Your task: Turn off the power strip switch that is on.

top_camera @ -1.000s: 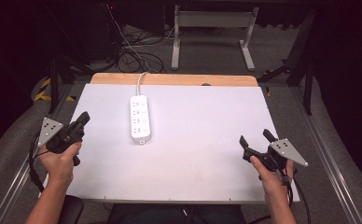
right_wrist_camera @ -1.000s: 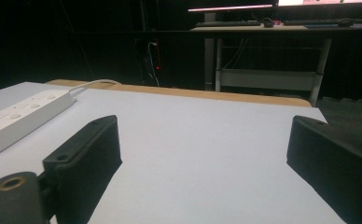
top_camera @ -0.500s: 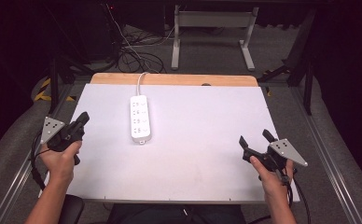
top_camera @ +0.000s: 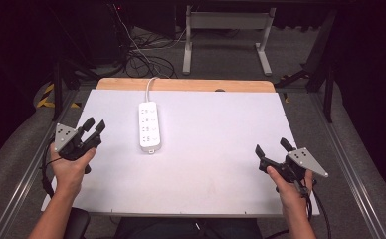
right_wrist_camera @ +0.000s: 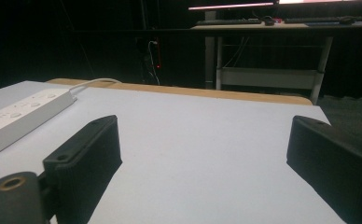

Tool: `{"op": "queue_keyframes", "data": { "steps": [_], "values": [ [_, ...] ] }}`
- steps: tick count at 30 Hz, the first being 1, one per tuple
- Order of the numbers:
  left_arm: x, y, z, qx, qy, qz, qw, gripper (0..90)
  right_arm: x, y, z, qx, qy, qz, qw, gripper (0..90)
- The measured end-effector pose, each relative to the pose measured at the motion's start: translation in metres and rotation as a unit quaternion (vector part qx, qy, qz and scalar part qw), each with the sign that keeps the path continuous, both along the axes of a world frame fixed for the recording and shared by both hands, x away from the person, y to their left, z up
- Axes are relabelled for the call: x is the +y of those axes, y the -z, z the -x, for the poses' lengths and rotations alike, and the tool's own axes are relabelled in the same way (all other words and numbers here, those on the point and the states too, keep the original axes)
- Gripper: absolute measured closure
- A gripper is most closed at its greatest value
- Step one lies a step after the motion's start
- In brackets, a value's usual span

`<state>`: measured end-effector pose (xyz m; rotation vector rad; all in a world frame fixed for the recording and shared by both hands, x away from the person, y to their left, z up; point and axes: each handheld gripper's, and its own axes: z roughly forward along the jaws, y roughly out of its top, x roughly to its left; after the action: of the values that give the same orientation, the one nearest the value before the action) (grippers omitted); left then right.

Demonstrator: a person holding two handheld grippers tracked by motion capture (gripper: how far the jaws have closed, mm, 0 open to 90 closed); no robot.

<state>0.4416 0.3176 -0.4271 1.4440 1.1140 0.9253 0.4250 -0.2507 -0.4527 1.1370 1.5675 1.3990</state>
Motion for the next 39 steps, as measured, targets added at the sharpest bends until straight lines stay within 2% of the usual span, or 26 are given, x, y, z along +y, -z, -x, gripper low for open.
{"op": "queue_keyframes", "data": {
  "steps": [2,7,9,12,16,30,39],
  "values": [
    [-0.0022,0.0021,-0.001,-0.007,0.021,-0.013,0.9997,32.2,0.0,-0.0001,-0.0001,-0.001,0.0,0.0,1.0,10.2],
    [-0.0082,0.0039,-0.0039,-0.006,0.026,-0.025,0.9993,19.5,-0.0007,-0.0001,-0.0002,0.001,0.001,0.0,1.0,10.3],
    [-0.0095,0.0055,-0.0041,-0.013,0.014,-0.031,0.9993,16.2,-0.0011,-0.0003,-0.0002,0.0,0.001,-0.001,1.0,10.3],
    [-0.0095,0.006,-0.0038,-0.014,0.002,-0.029,0.9995,6.1,-0.0012,-0.0004,-0.0002,0.0,0.002,0.0,1.0,10.3],
    [-0.0096,0.0068,-0.0037,-0.014,-0.008,-0.027,0.9995,3.0,-0.0008,-0.0003,-0.0003,0.0,0.002,0.0,1.0,10.3],
    [-0.0081,0.0086,-0.0055,-0.004,-0.022,-0.018,0.9996,2.0,-0.001,-0.0005,-0.0002,-0.001,0.002,0.0,1.0,10.1],
    [-0.0062,0.0097,-0.0047,0.005,-0.018,-0.019,0.9996,1.1,-0.0014,-0.0013,-0.0014,-0.005,0.002,-0.002,1.0,4.8]
  ]
}}
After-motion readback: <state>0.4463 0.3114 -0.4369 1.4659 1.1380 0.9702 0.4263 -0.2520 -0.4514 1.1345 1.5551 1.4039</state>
